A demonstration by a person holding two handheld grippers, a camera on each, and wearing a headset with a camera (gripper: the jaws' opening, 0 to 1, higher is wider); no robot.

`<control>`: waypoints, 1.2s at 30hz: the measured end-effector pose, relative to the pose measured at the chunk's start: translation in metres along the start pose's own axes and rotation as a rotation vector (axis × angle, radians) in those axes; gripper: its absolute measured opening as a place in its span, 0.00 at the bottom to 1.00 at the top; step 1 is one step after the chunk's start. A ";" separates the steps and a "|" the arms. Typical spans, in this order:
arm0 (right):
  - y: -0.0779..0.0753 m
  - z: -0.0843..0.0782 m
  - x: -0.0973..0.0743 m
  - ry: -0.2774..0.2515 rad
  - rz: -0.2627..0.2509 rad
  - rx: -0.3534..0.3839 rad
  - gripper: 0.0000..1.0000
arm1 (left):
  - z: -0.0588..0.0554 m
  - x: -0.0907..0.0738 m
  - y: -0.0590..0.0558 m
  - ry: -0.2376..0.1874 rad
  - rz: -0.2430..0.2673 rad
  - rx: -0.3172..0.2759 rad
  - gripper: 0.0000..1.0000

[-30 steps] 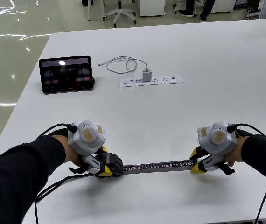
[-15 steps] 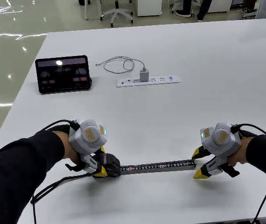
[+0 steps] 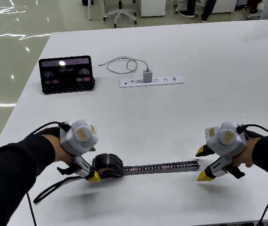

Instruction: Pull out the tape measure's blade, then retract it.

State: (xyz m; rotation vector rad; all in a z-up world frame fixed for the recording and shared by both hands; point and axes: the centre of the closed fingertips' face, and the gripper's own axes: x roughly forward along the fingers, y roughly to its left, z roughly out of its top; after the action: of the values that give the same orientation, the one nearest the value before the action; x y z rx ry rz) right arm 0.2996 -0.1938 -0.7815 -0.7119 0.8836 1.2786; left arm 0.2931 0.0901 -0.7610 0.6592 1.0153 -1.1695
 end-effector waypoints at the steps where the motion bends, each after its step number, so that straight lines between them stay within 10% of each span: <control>1: 0.000 0.001 -0.001 -0.007 -0.009 0.009 0.52 | -0.001 0.000 0.001 -0.007 0.007 -0.008 0.64; 11: 0.000 0.002 -0.014 -0.091 -0.074 0.095 0.62 | -0.002 -0.008 0.011 -0.110 0.086 -0.175 0.99; 23: -0.003 -0.002 -0.033 -0.198 -0.220 0.252 0.77 | -0.007 -0.044 0.028 -0.351 0.269 -0.380 1.00; 36: 0.017 -0.018 -0.054 -0.305 -0.315 0.368 0.92 | -0.050 -0.067 0.006 -0.449 0.359 -0.489 1.00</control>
State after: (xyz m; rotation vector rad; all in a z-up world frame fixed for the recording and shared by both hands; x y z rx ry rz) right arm 0.2769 -0.2334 -0.7429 -0.3345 0.6971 0.8810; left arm 0.2801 0.1630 -0.7224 0.1620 0.7182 -0.6708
